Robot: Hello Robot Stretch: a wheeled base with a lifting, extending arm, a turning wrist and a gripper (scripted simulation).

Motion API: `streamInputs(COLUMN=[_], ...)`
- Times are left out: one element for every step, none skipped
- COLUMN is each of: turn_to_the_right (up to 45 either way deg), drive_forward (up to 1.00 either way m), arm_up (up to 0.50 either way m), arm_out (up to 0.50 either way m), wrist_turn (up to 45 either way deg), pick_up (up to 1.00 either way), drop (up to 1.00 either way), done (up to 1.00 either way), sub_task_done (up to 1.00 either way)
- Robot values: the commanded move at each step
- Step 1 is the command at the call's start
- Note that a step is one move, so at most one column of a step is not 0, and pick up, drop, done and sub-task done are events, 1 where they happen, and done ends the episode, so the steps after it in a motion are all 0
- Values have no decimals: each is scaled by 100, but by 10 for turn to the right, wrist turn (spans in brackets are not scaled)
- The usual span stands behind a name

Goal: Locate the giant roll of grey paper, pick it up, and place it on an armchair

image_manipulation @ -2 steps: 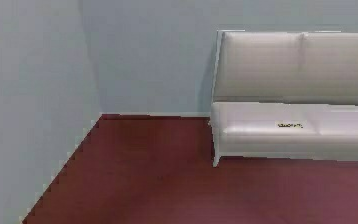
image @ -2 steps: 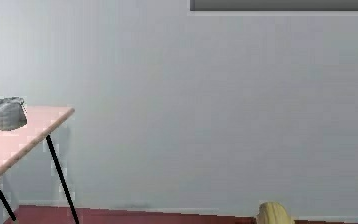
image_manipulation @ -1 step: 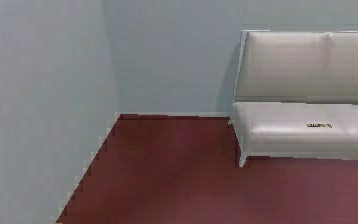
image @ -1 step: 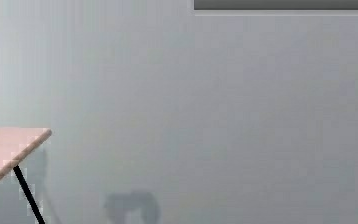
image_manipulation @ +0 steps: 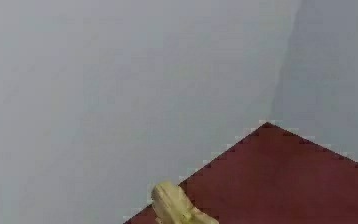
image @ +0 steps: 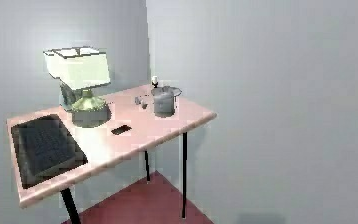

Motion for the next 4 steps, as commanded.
streamInputs(turn_to_the_right=[-450, -450, 450, 450], drive_forward=[0, 0, 0, 0], arm_up=[0, 0, 0, 0], arm_out=[0, 0, 0, 0], wrist_turn=[0, 0, 0, 0], pick_up=[0, 0, 0, 0], drop=[0, 0, 0, 0], done=[0, 0, 0, 0], sub_task_done=[0, 0, 0, 0])
